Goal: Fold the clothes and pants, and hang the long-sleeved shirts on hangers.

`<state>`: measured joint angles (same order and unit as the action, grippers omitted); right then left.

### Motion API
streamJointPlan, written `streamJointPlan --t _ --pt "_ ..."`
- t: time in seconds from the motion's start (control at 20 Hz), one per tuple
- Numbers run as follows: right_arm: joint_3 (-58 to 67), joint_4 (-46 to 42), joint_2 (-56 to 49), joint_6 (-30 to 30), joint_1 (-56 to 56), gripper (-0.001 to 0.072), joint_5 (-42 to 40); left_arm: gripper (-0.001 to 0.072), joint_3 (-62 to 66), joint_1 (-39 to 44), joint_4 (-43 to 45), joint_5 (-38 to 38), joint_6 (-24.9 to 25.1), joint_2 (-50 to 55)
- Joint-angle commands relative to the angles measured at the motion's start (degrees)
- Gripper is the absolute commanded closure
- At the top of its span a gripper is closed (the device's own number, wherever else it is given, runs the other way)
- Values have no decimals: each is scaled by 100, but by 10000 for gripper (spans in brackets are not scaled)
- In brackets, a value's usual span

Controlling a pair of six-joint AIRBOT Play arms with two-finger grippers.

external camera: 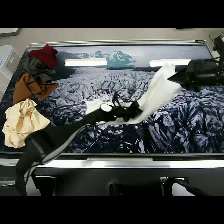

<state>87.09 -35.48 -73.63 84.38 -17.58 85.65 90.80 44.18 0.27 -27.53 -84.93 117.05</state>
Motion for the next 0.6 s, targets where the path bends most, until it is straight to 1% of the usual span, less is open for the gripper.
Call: streamJointPlan --t 0.0,0.1,0.2,0.25,0.3,0.35,0.4,0.5,0.55 --pt "7 243 247 44 4 679 103 685 909 669 -1440 345 87 754" --pt "7 240 304 44 4 679 129 685 1421 883 -1987 575 94 1108" --pt "2 68 295 44 7 679 116 686 1729 898 -2011 730 105 1296" --pt "-2 -52 280 42 7 679 68 688 1735 813 -1858 748 232 1294" --pt "-11 -109 254 44 7 679 7 689 1735 643 -1445 654 431 1250" --pt "-11 -149 203 33 74 679 -48 690 1735 402 -758 396 455 1174" --pt "-11 -240 144 22 201 679 -96 690 1735 125 -37 39 387 1073" --pt "-11 -581 -59 26 667 679 -249 690 1735 -546 1515 -776 -4 734" --pt "-11 -787 -186 55 962 679 -380 690 1735 -896 2194 -1207 -57 492"
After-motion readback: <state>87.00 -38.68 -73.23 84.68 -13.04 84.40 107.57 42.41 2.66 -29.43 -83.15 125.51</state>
